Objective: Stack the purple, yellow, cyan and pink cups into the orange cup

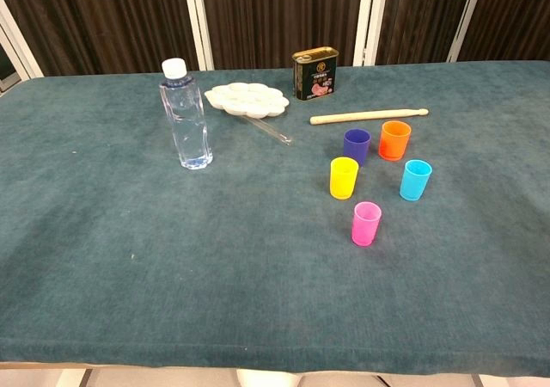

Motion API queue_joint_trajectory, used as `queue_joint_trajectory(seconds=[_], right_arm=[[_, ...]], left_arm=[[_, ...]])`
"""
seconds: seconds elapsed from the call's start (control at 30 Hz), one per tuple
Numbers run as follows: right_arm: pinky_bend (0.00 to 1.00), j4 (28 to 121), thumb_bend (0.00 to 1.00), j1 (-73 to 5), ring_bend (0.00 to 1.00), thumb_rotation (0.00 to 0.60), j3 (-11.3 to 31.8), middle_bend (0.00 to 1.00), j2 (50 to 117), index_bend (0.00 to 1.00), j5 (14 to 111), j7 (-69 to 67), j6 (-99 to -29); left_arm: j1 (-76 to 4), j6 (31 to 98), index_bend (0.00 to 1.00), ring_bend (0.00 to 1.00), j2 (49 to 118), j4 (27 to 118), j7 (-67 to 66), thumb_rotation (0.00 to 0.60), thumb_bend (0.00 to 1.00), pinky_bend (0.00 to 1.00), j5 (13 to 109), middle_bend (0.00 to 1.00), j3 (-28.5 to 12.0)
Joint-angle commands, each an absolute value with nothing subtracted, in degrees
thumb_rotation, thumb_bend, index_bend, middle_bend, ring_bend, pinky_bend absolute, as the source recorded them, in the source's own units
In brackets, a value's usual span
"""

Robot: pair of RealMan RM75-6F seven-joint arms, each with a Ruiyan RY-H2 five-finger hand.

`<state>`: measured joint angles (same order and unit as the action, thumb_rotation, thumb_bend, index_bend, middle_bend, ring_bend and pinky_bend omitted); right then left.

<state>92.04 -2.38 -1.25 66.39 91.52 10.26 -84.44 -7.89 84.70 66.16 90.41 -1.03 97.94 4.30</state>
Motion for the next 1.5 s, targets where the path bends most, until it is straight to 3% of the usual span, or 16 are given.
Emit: queue_joint_trajectory(seconds=[0.03, 0.3, 0.47, 0.63, 0.73, 1.0, 1.5], right_arm=[[0.0, 91.9, 0.36, -2.5, 0.0, 0.6, -0.7, 0.0, 66.6, 0.0, 90.8, 10.5, -84.3], [0.0, 90.8, 0.36, -7.2, 0.0, 0.6, 3.5, 0.0, 68.8, 0.0, 88.5, 9.5, -80.1], [0.0, 92.0, 0.36, -18.0, 0.0, 0.6, 11.1, 0.0, 70.7, 0.01, 82.7, 17.3, -69.0], [0.0, 87.7, 0.36, -30.2, 0.0, 0.6, 17.7, 0.0, 76.2, 0.12, 71.0, 30.7, -56.8], [0.0, 83.9, 0.36, -35.9, 0.0, 0.6, 19.1, 0.0, 80.0, 0.2, 65.2, 35.6, -51.9], [0.0, 72.9, 0.36, -44.2, 0.0, 0.6, 17.5, 0.0, 89.5, 0.34, 56.6, 39.6, -46.0], [0.0, 62.3, 0.43, -49.1, 0.0, 0.6, 16.1, 0.0, 97.5, 0.39, 55.2, 34.7, -45.3]], left_arm=[[-7.9, 84.6, 0.0, 0.0, 66.2, 90.4, -0.9, 0.6, 0.46, 0.07, 97.9, 0.0, 4.3], [-8.1, 84.2, 0.0, 0.0, 66.1, 90.4, -0.4, 0.6, 0.46, 0.07, 97.1, 0.0, 4.0], [-8.0, 84.3, 0.0, 0.0, 66.1, 90.3, -0.5, 0.6, 0.46, 0.07, 96.7, 0.0, 3.7], [-8.0, 84.2, 0.0, 0.0, 66.1, 90.1, -0.4, 0.6, 0.46, 0.07, 95.4, 0.0, 3.1], [-8.0, 84.0, 0.0, 0.0, 66.0, 90.0, -0.4, 0.6, 0.46, 0.07, 94.7, 0.0, 2.8], [-7.8, 84.2, 0.0, 0.0, 65.8, 89.8, -0.2, 0.6, 0.46, 0.07, 94.4, 0.0, 2.7], [-7.7, 84.2, 0.0, 0.0, 65.5, 89.8, 0.7, 0.6, 0.46, 0.07, 94.1, 0.0, 2.6]])
